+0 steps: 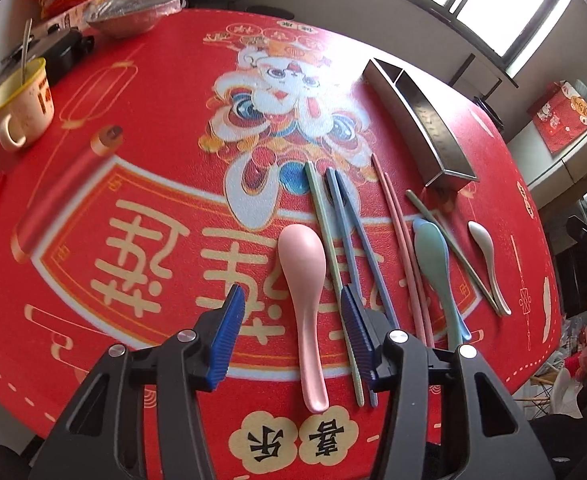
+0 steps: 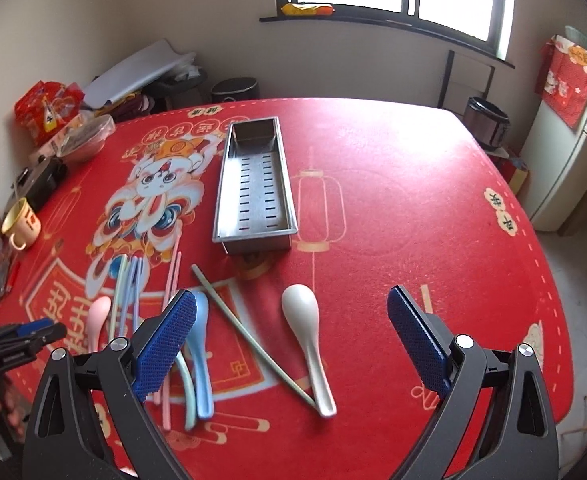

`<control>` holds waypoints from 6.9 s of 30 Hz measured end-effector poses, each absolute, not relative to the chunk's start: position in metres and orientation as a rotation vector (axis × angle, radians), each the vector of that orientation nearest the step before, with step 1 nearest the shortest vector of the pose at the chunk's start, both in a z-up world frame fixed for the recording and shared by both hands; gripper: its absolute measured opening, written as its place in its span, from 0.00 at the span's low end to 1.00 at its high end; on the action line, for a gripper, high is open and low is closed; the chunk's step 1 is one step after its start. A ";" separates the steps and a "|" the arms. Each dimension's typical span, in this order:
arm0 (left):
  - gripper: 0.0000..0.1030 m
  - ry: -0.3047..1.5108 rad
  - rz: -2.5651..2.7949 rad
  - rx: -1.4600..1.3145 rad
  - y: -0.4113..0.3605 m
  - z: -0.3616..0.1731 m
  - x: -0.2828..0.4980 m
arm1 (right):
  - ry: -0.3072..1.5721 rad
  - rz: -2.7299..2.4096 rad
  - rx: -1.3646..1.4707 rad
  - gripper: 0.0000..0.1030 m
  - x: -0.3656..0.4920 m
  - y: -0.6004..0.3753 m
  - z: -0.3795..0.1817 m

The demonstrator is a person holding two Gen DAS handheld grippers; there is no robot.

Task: Organize utensils
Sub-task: 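Lower the left tool onto the pink spoon and close on it, then close the right tool on a green chopstick while the left tool holds the pink spoon, then carry the green chopstick into the steel tray and open the right tool while the left holds the spoon, then lower the pink spoon into the steel tray and open the left tool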

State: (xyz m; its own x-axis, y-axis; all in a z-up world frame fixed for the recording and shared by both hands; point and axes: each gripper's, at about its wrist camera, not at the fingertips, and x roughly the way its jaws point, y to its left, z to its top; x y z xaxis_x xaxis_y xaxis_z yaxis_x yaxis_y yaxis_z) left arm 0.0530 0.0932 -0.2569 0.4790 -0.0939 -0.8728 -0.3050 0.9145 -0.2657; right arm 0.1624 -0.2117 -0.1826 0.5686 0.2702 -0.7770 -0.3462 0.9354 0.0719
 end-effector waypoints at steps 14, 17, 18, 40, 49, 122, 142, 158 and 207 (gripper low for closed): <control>0.29 1.103 0.162 -0.471 0.089 -0.296 0.081 | 0.970 0.412 -0.078 0.91 0.194 -0.222 -0.203; 0.19 1.110 0.141 -0.471 0.085 -0.296 0.086 | 0.970 0.415 -0.084 0.91 0.196 -0.222 -0.203; 0.16 1.111 0.134 -0.458 0.082 -0.295 0.086 | 0.968 0.416 -0.085 0.91 0.196 -0.222 -0.203; 0.07 1.179 0.133 -0.327 0.054 -0.297 0.068 | 1.031 0.623 -0.061 0.90 0.204 -0.216 -0.226; 0.07 1.155 0.137 -0.359 0.062 -0.299 0.065 | 1.101 0.764 -0.331 0.30 0.199 -0.180 -0.275; 0.06 0.920 0.247 -0.524 0.106 -0.219 0.029 | 1.209 0.570 0.054 0.06 0.410 -0.074 -0.286; 0.06 0.917 0.184 -0.473 0.083 -0.203 0.056 | 1.182 0.613 0.074 0.10 0.383 -0.103 -0.263; 0.06 0.949 0.030 -0.376 0.010 -0.200 0.132 | 1.042 0.557 0.114 0.87 0.319 -0.224 -0.248; 0.06 1.245 -0.045 -0.147 -0.064 -0.288 0.372 | 1.075 0.248 0.311 0.87 0.276 -0.389 -0.268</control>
State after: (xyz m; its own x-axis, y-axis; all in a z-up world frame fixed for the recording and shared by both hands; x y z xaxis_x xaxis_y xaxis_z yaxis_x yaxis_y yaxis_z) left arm 0.3719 -0.0644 -0.2878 0.3207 -0.1137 -0.9403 -0.0460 0.9897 -0.1354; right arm 0.2760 -0.3887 -0.2684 0.4553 0.3469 -0.8200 -0.0479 0.9292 0.3665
